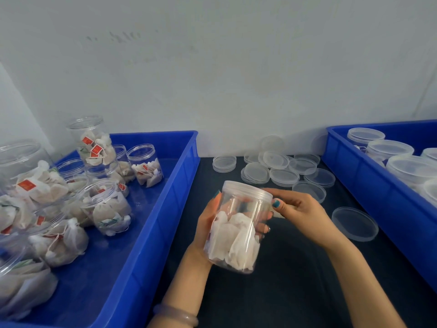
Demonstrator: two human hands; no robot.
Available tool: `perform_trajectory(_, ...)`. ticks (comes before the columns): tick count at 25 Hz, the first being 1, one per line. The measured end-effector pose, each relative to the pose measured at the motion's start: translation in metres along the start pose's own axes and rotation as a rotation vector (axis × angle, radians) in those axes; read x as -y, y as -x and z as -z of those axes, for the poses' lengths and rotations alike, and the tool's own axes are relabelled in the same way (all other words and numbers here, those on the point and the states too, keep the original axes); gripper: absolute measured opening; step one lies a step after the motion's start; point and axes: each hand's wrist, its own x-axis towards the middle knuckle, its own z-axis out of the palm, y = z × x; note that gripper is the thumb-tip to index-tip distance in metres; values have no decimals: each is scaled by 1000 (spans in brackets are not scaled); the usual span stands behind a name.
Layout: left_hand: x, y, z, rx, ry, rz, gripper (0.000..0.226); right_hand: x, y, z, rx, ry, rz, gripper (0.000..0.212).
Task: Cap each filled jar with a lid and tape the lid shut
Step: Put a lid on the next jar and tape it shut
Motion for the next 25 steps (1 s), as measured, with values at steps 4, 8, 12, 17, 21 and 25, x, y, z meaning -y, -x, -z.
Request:
perform_trajectory(4,1,-2,7,-274,-274,-70,72,-4,2,-1,56,-14,38,34)
perform_trajectory(8,-3,-4,6,-482,-574,-195,74,-9,0,-2,3,53,50,50)
perform_trajectory(12,-5,-8,10,-610,-859,-570,42,-5,3,3,-95,25,0,27)
perform_trajectory(17,3,-9,10,-625,-1046,-634,49,-1,5,-8,-109,313,-52,48)
perform_trajectory(21,8,-17,13,-704,-1325,-534,99,6,5,-14,-33,348,10,38)
perform_trajectory(25,3,-13,19,-726,-1203,-567,87,1,6,-7,-22,386,19,42)
